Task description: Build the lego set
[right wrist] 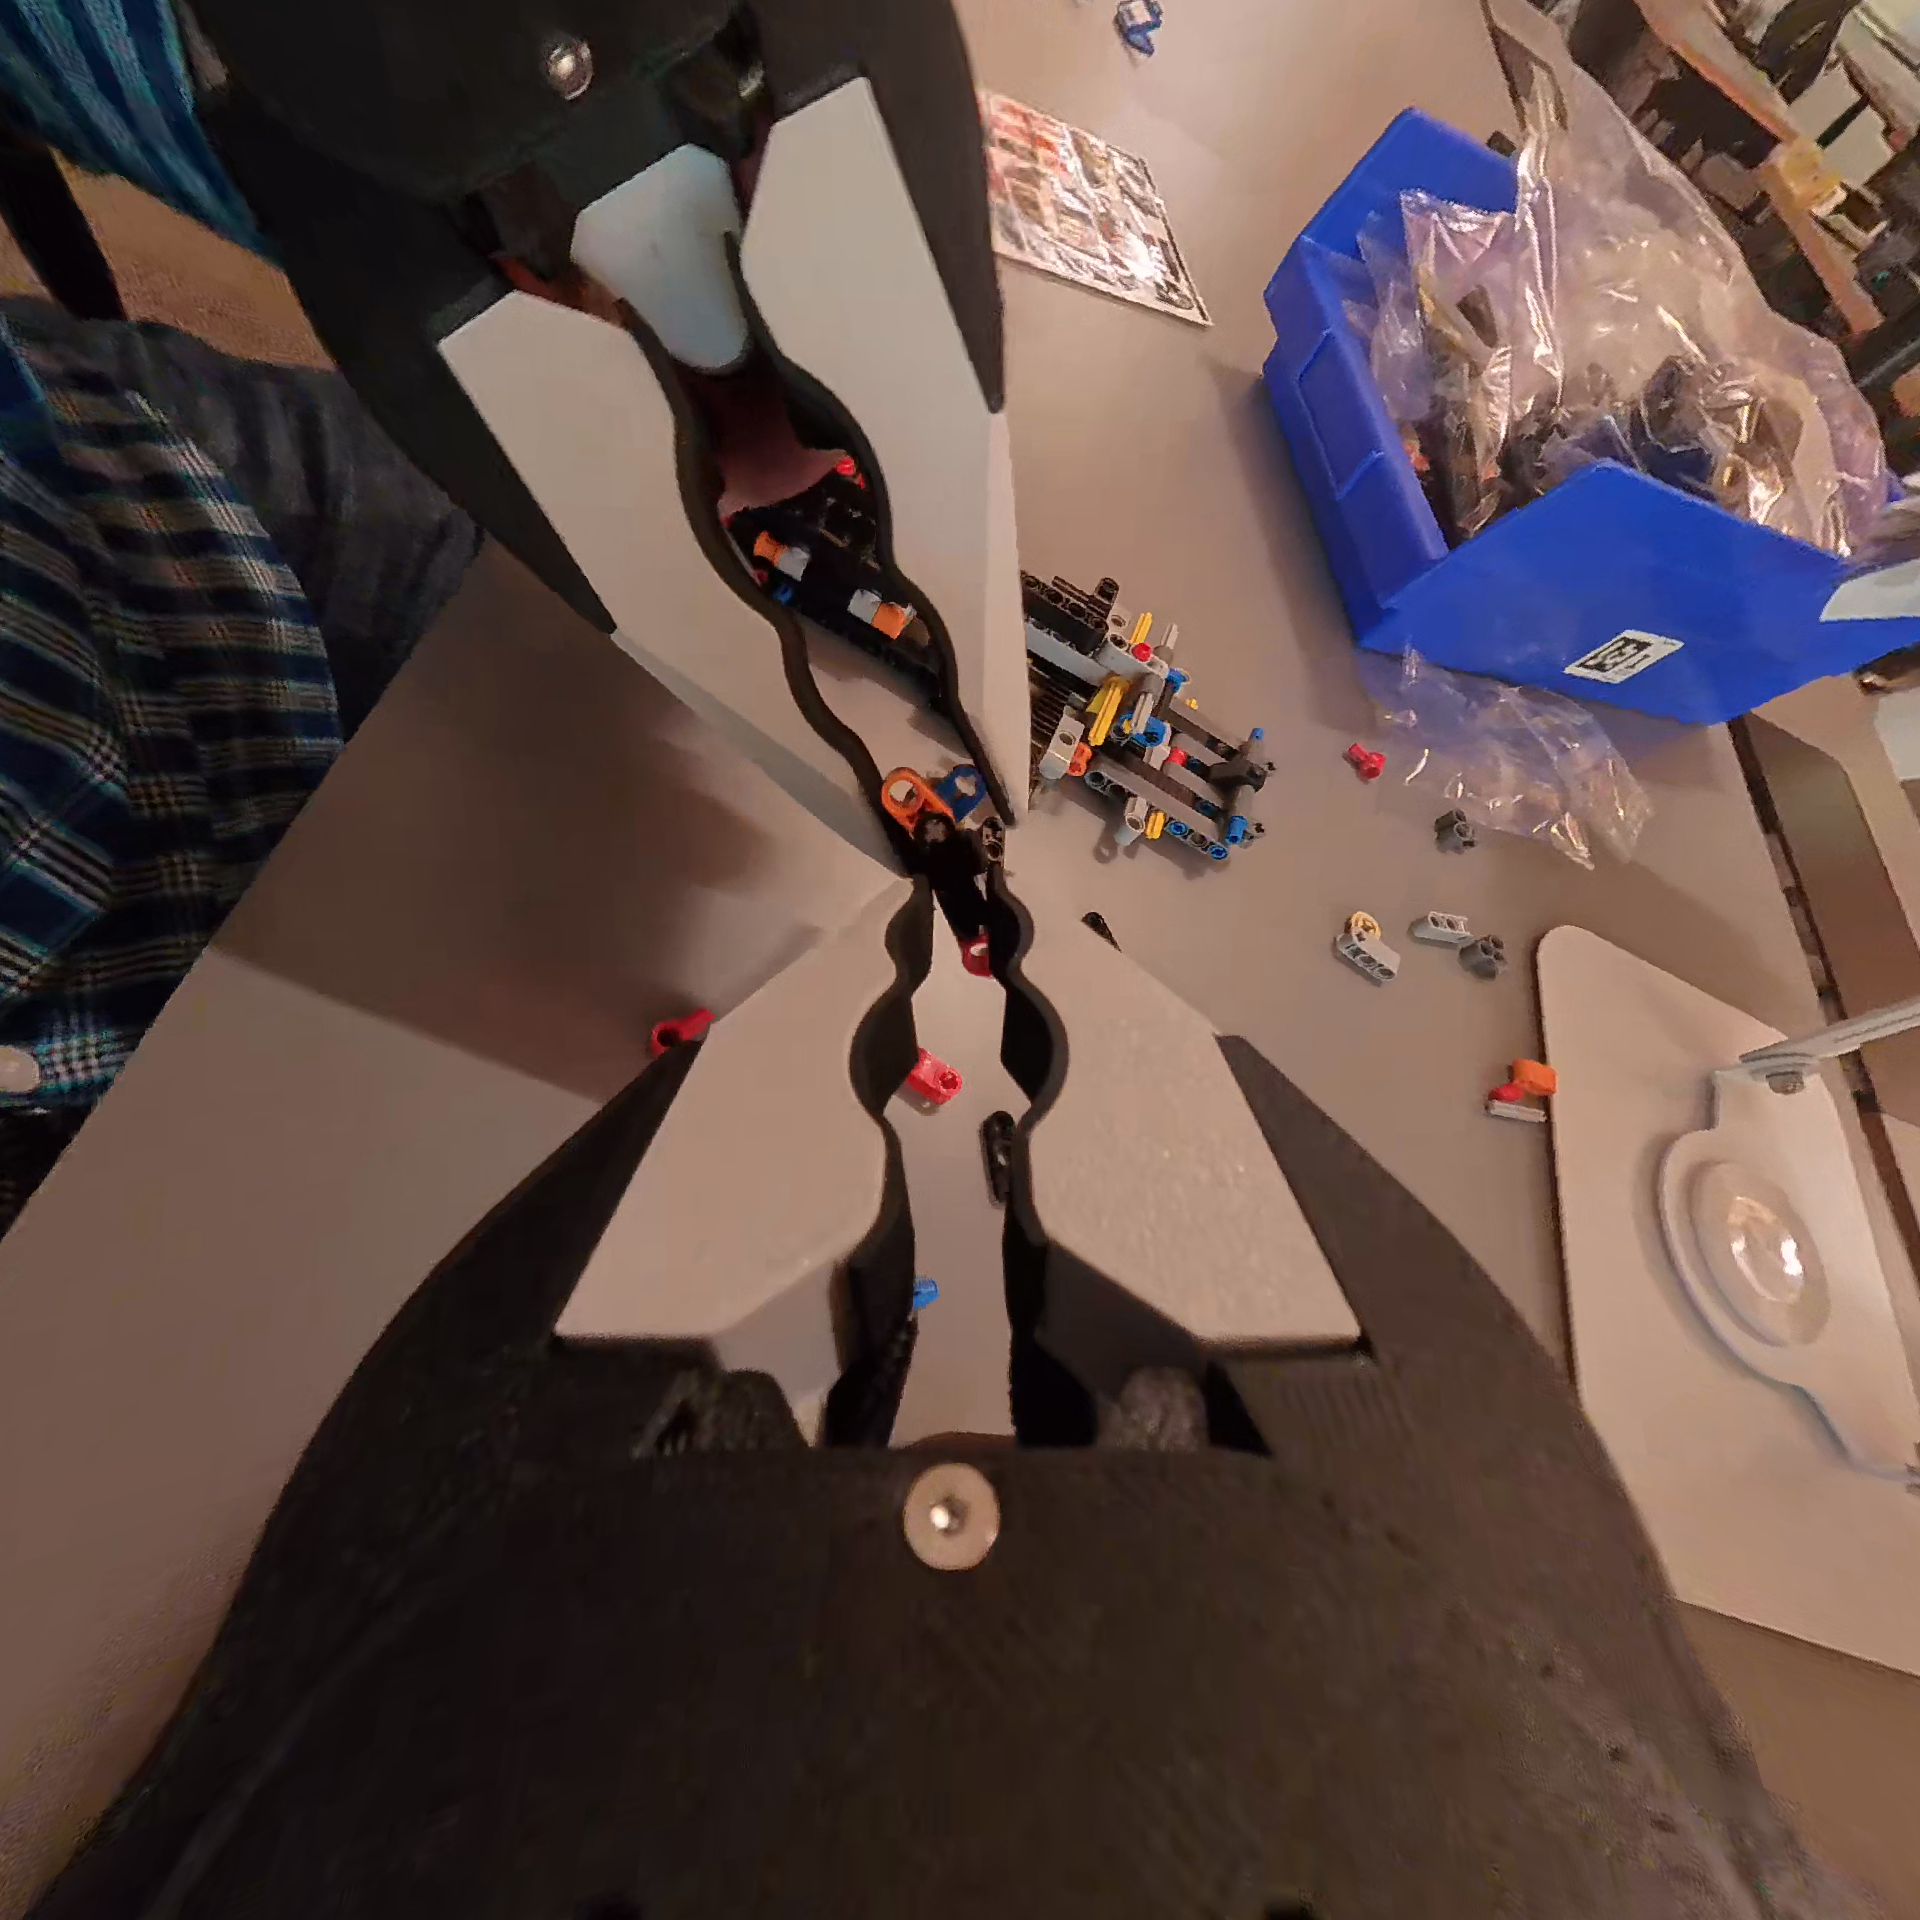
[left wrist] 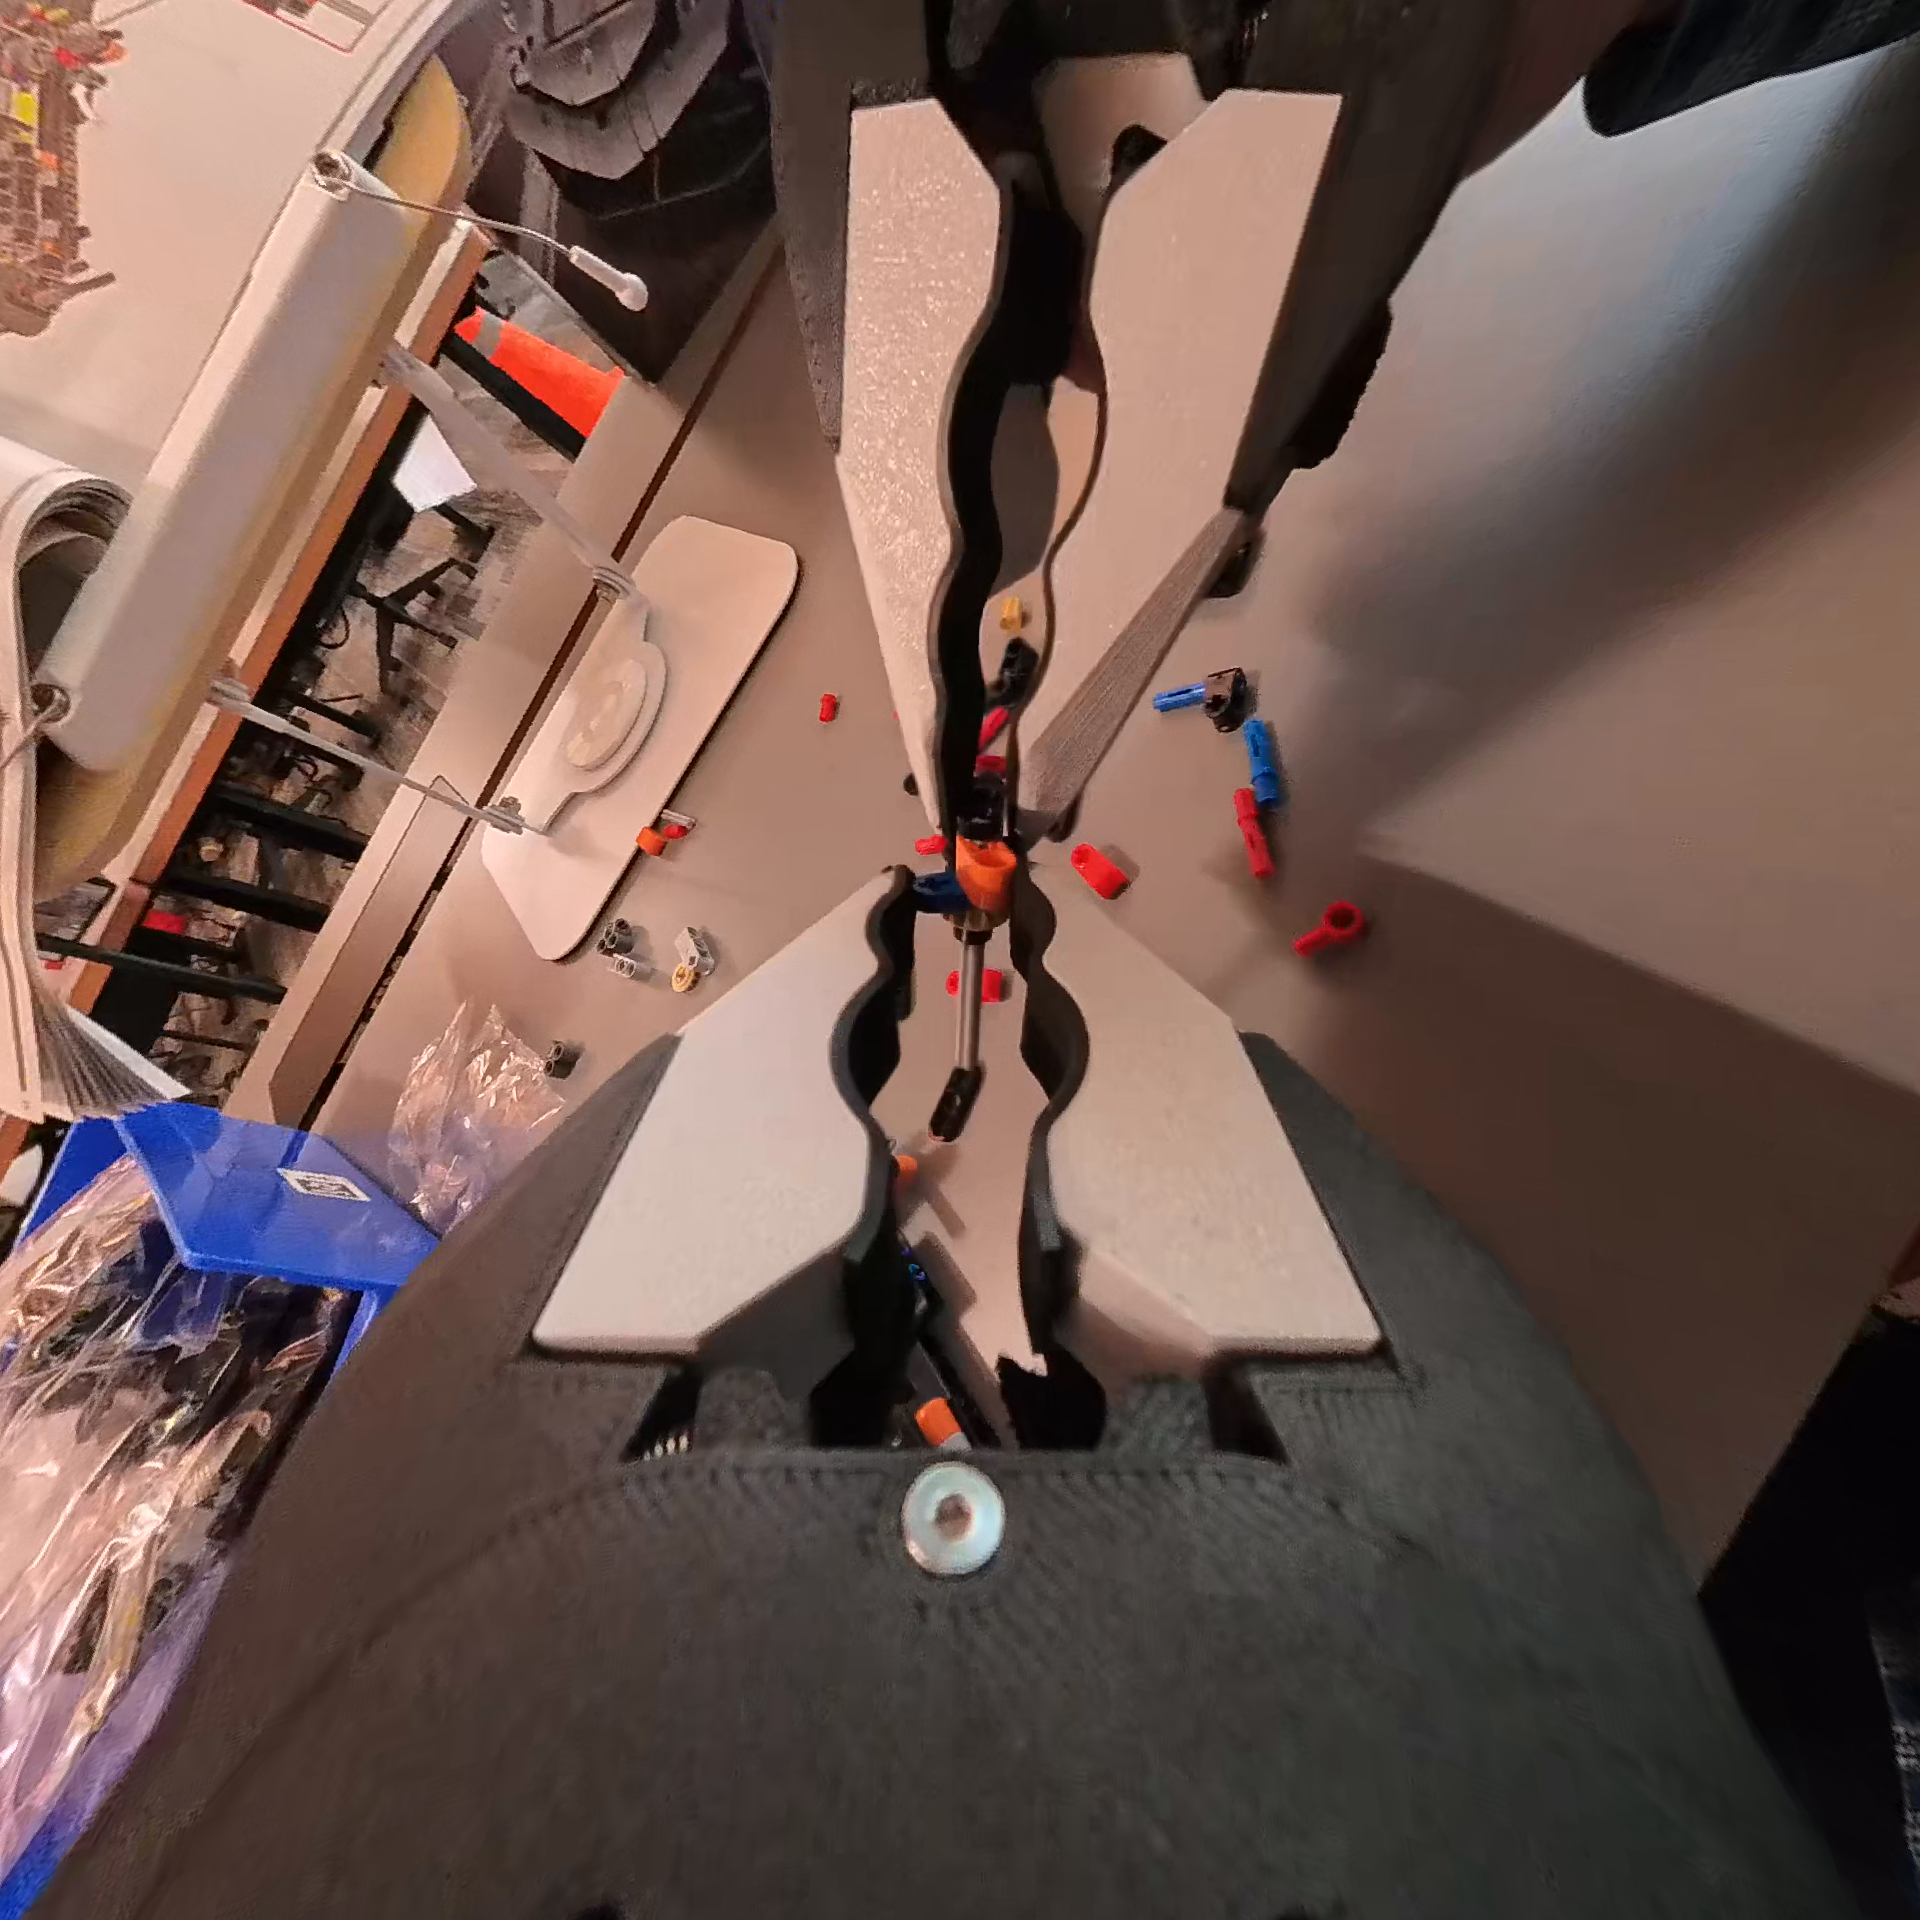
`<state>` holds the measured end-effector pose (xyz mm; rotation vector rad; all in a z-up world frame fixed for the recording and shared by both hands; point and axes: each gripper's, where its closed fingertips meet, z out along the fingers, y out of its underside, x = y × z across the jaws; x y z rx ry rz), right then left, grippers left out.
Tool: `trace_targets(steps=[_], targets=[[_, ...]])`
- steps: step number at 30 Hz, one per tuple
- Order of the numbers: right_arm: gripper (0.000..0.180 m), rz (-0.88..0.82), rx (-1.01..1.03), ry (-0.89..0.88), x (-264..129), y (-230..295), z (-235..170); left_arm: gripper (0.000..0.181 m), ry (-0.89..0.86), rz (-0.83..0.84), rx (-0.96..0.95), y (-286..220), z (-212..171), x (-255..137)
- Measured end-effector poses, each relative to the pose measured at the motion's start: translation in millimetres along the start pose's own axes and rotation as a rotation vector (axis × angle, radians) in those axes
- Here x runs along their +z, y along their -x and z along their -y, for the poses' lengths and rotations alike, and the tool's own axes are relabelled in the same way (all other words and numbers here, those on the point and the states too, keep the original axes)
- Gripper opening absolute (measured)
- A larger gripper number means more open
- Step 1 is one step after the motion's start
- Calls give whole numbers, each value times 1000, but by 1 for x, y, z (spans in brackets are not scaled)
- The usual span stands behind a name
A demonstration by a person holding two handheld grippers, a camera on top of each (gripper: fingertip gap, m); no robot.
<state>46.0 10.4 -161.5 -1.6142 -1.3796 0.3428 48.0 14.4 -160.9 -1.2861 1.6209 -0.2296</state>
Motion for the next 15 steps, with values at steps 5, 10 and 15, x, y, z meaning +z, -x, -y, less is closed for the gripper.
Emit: trace_targets(steps=[5,10,15], targets=[[7,40,105,-46,0,0,2,17,-12,-27,-48,0,0,-2],[10,92,222,-105,-2,-2,5,17,-27,-73,-142,1,2,-3],[13,69,256,-171,-7,-9,12,16,-75,-167,-425,5,7,-4]])
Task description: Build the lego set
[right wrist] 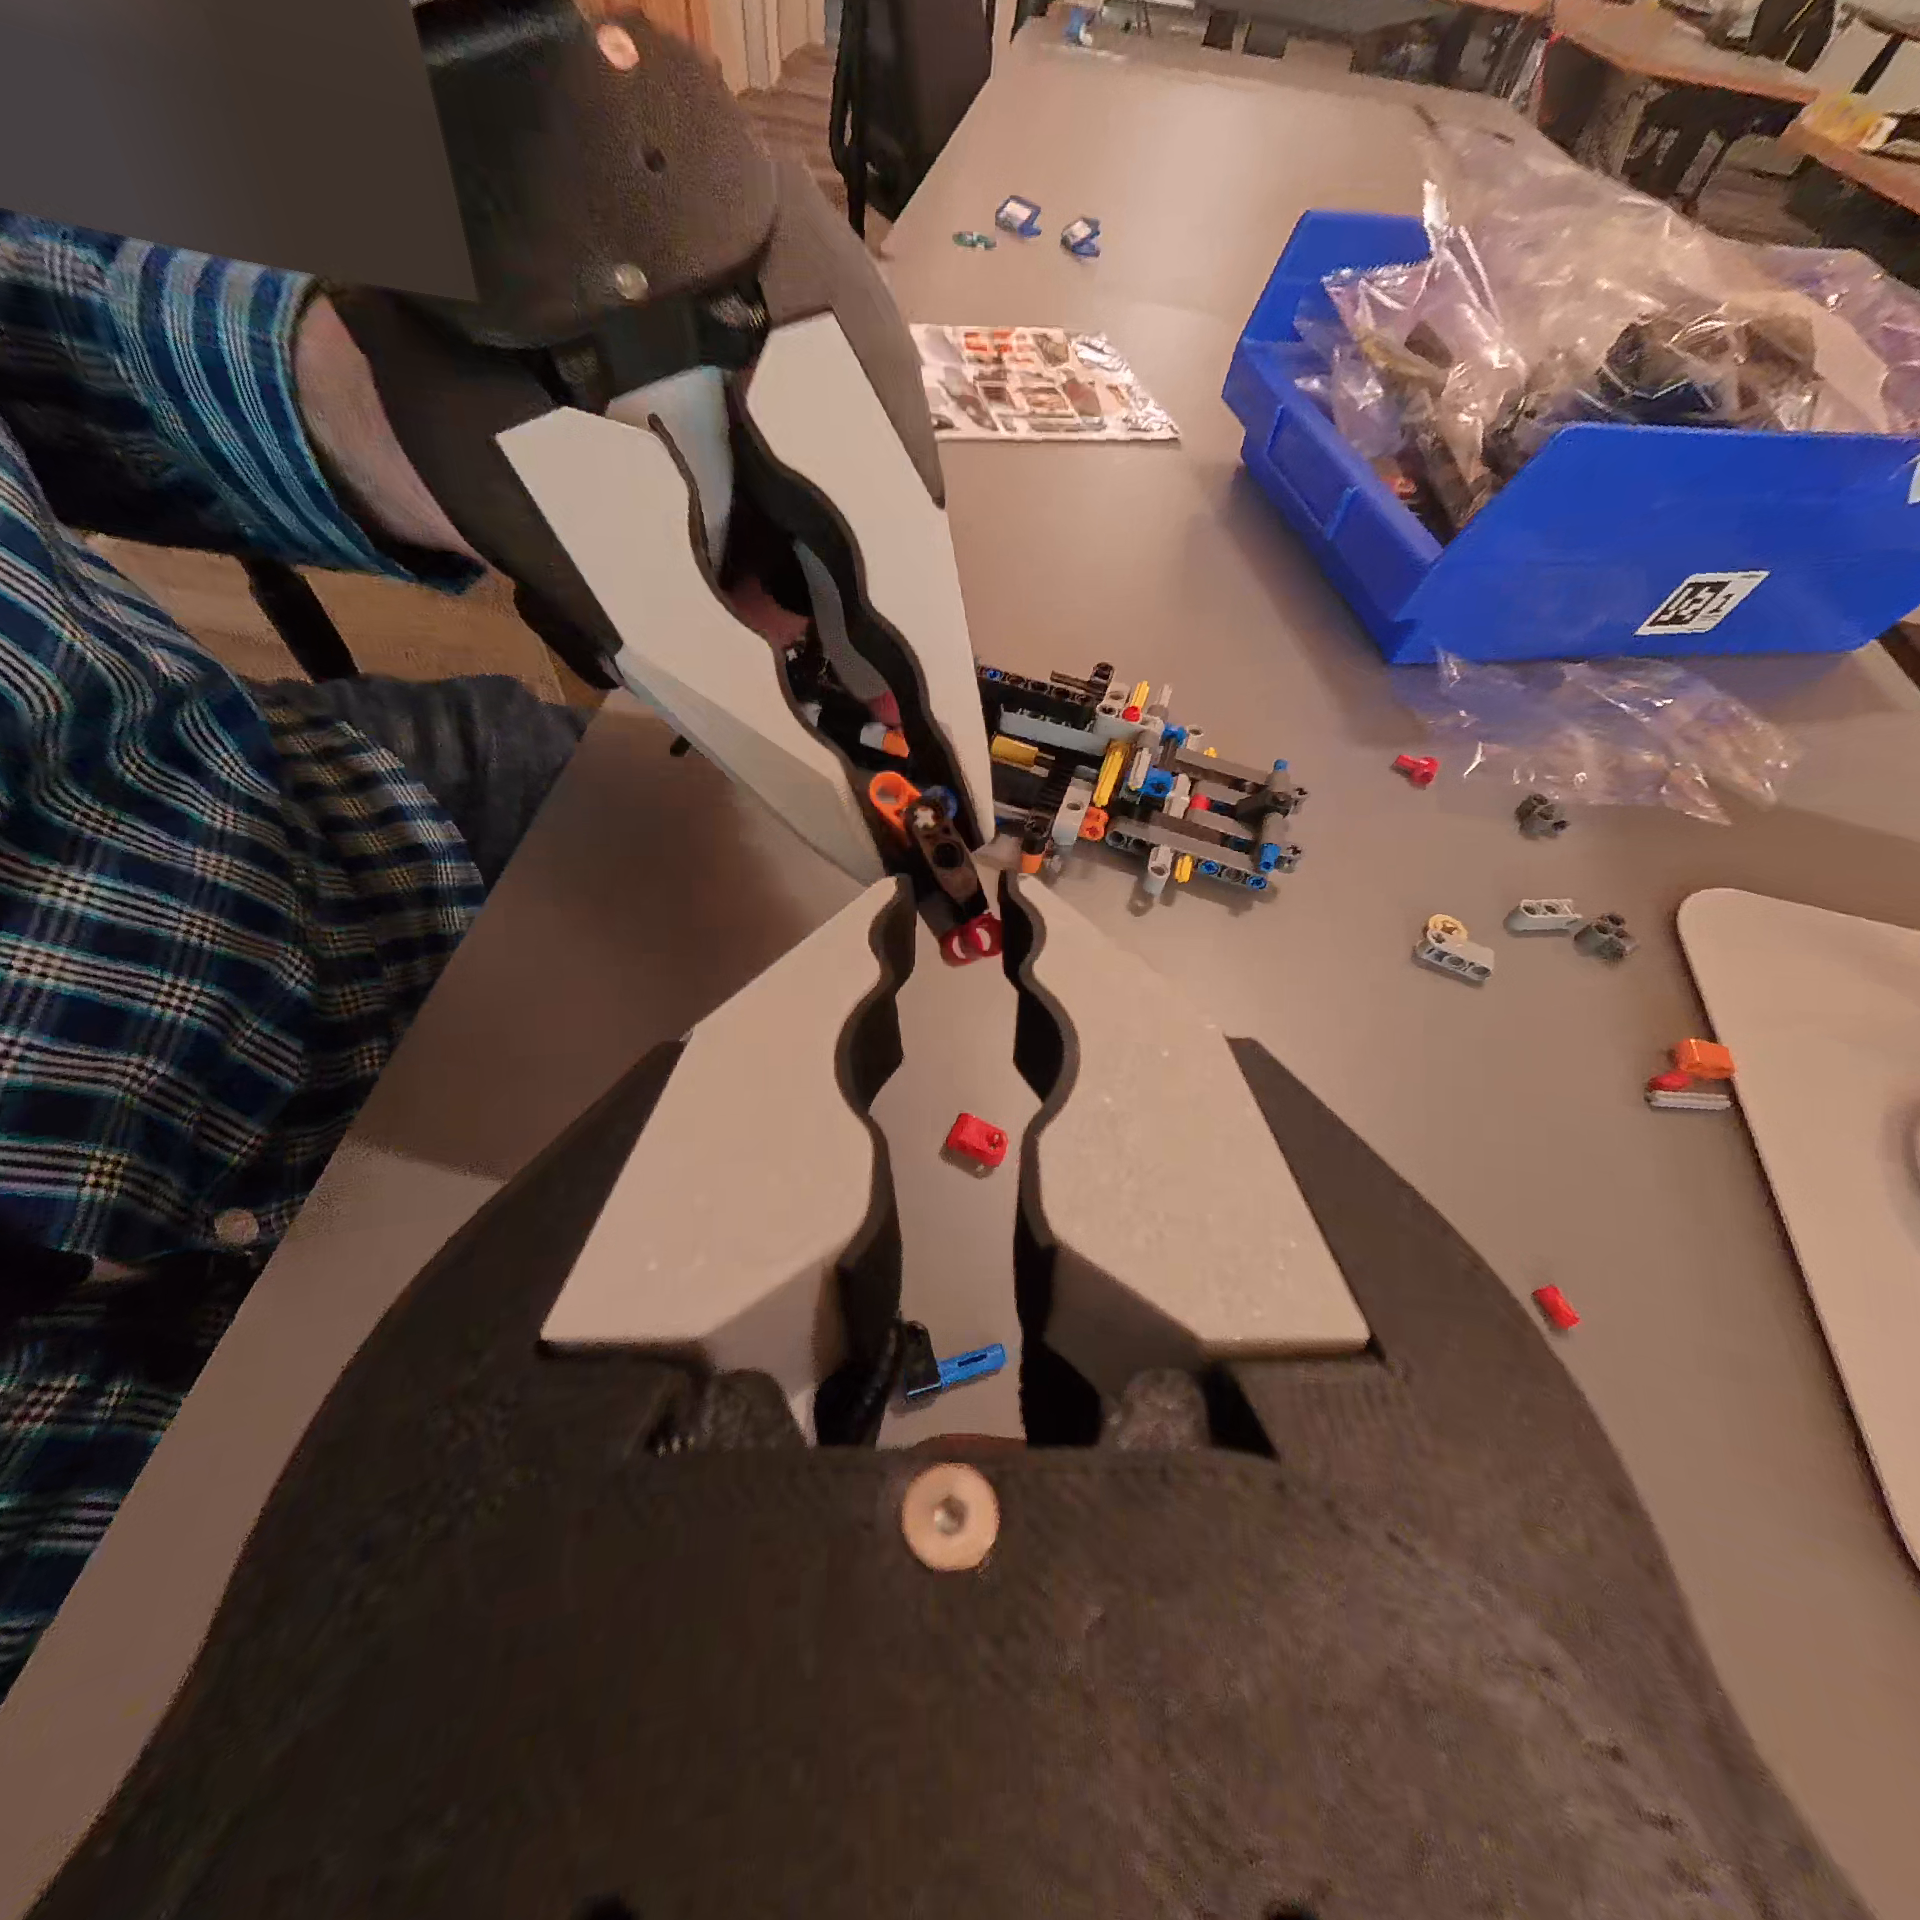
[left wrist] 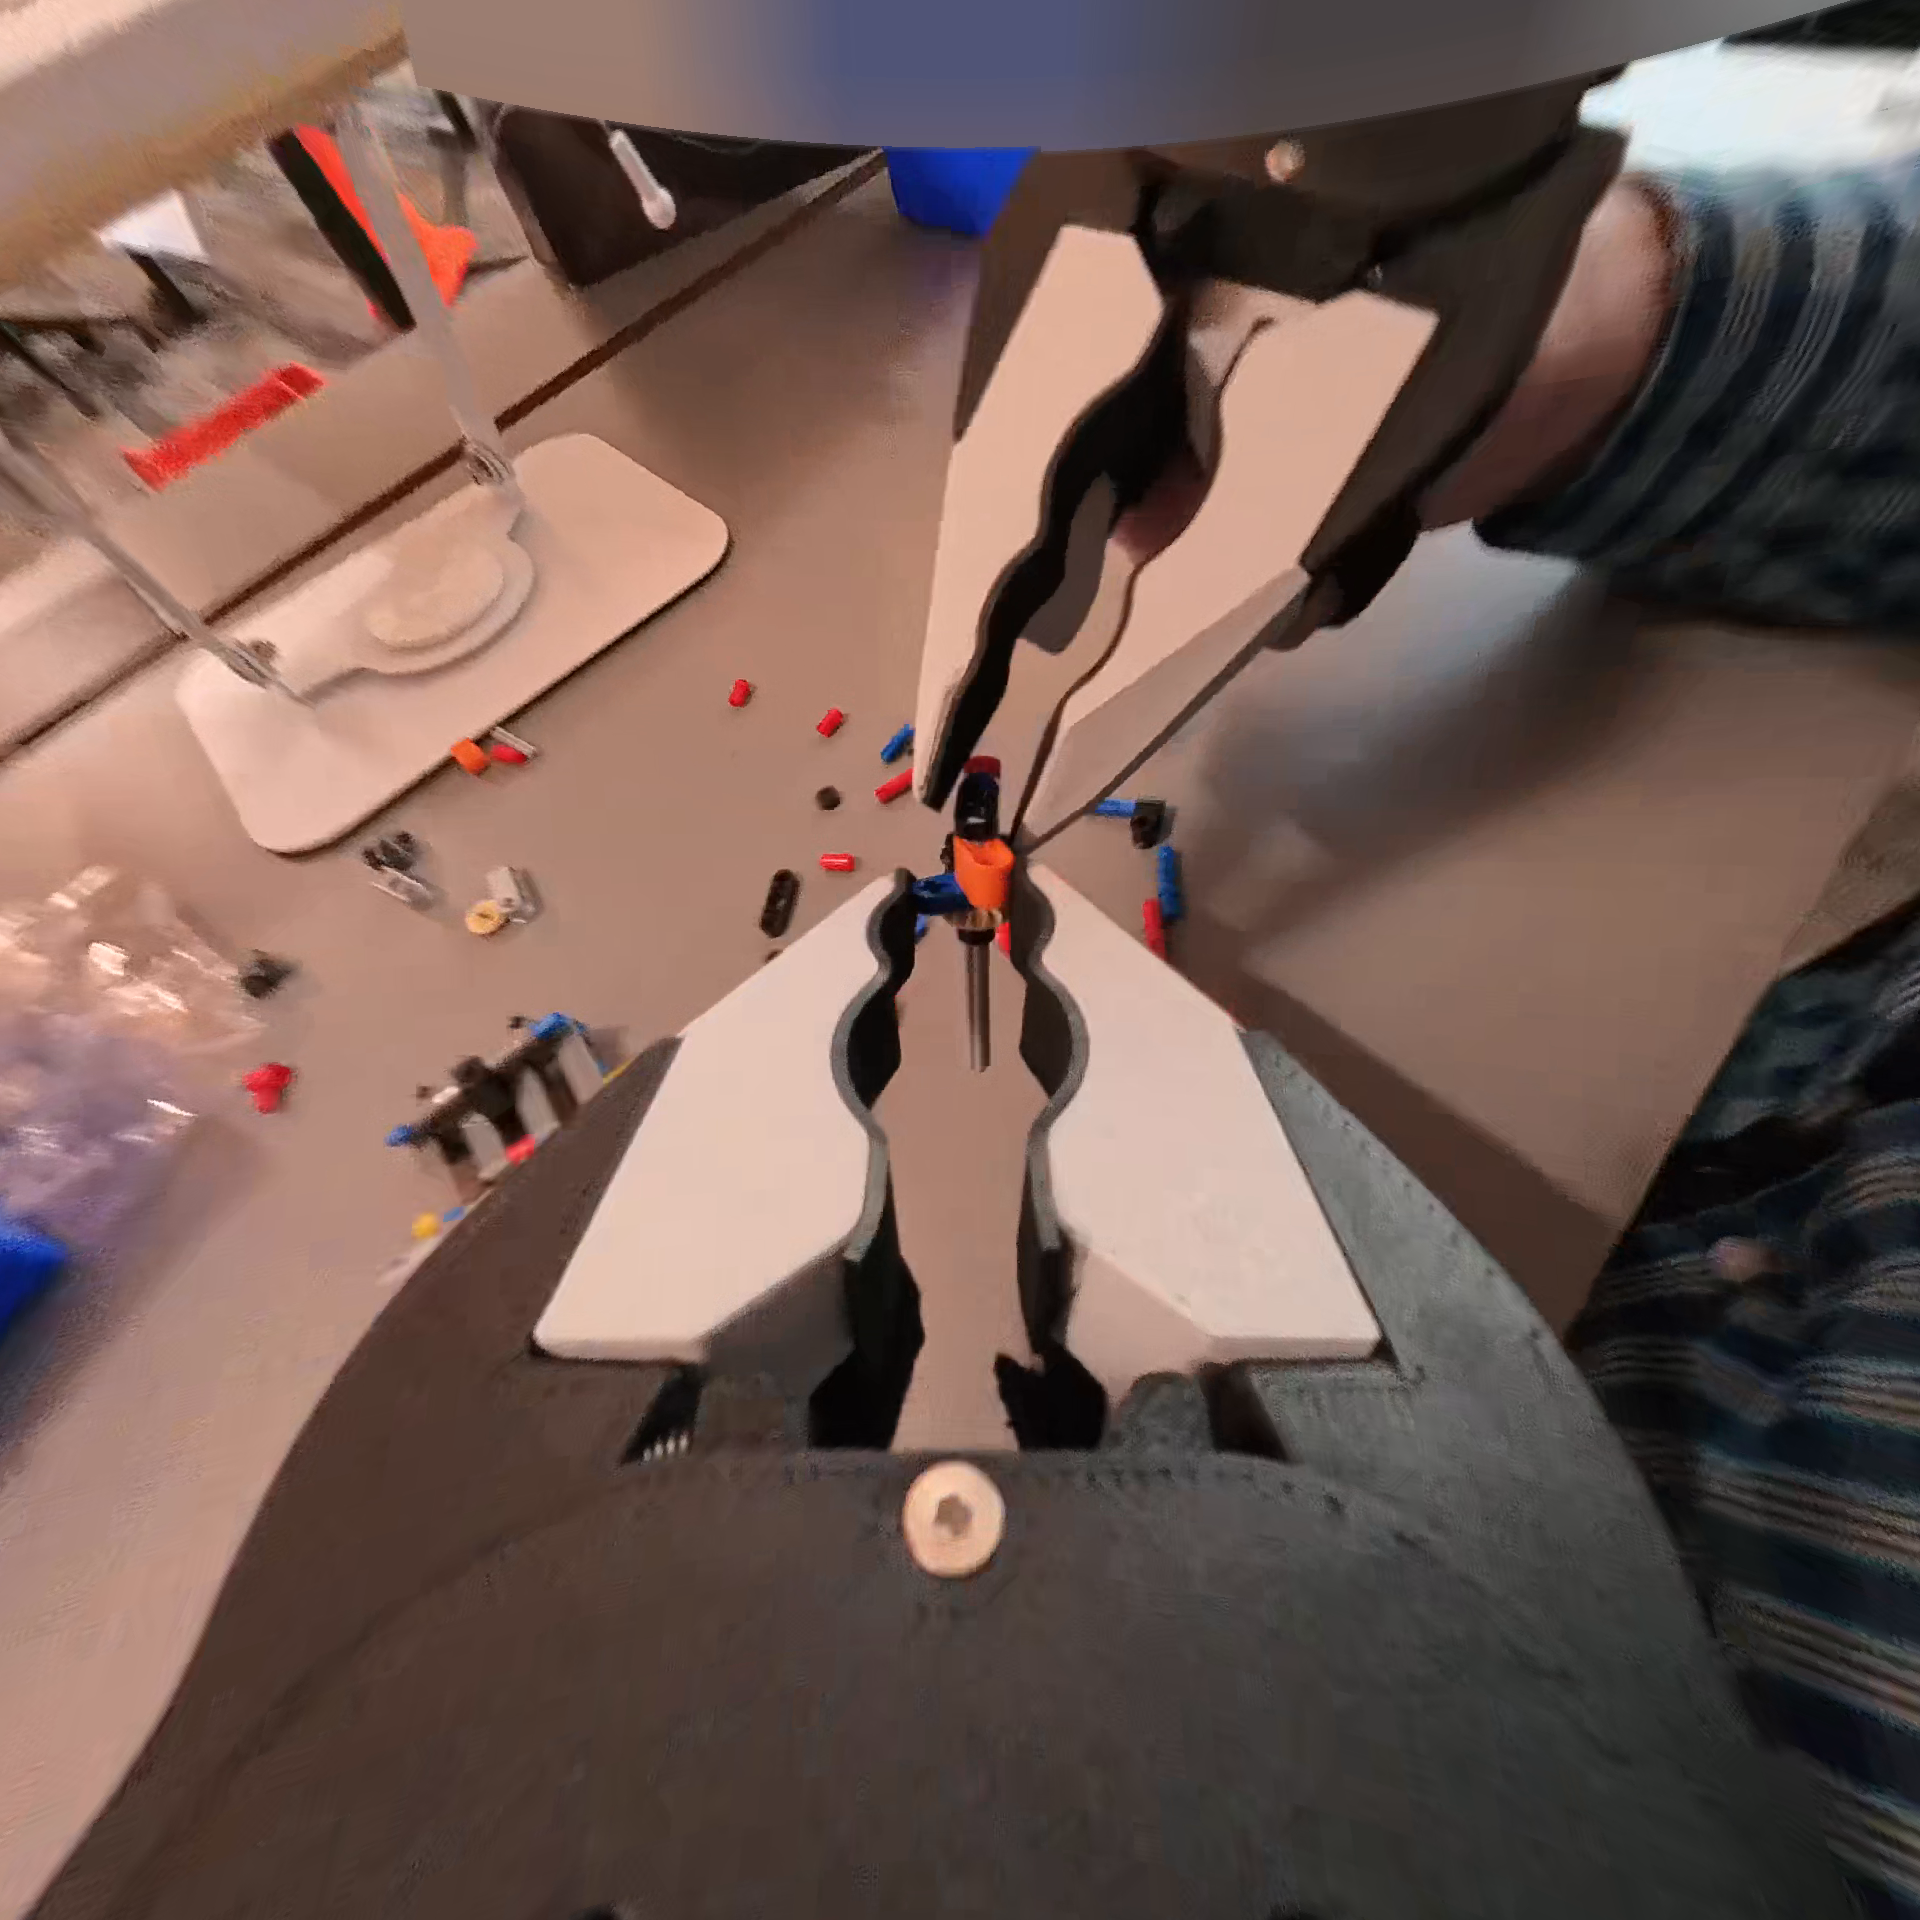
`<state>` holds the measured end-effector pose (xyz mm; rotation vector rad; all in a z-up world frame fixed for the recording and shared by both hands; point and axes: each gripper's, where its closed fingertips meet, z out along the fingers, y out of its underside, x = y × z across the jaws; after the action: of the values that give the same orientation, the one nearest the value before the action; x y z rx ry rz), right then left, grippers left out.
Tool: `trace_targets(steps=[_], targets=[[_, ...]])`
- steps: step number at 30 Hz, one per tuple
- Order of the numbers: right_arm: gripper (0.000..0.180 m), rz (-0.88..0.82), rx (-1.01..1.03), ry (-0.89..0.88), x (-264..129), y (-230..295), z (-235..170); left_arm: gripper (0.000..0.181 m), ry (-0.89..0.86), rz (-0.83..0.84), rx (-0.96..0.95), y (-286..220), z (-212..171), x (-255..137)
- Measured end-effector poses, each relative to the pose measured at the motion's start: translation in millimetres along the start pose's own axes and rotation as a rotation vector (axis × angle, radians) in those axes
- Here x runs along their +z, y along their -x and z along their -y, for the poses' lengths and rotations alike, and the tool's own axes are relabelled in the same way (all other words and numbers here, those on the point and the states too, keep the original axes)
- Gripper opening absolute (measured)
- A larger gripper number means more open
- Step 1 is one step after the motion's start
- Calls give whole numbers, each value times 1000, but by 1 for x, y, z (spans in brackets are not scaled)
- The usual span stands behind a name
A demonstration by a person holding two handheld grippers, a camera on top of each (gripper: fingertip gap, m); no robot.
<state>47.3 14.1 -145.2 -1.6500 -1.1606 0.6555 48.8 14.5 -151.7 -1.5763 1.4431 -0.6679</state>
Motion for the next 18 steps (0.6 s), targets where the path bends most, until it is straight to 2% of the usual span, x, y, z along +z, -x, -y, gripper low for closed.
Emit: trace_targets(steps=[6,11,14,18], targets=[[7,-18,-4,-50,-6,-3,9,16,-24,-122,-287,-3,0,3],[8,-26,-23,-32,-6,-3,6,16,-54,-215,-466,-6,3,4],[9,-35,-55,-28,-6,-3,7,16,-48,-249,-493,-9,4,6],[5,-64,-136,23,-3,-1,2,16,3,-215,-426,-9,-1,9]])
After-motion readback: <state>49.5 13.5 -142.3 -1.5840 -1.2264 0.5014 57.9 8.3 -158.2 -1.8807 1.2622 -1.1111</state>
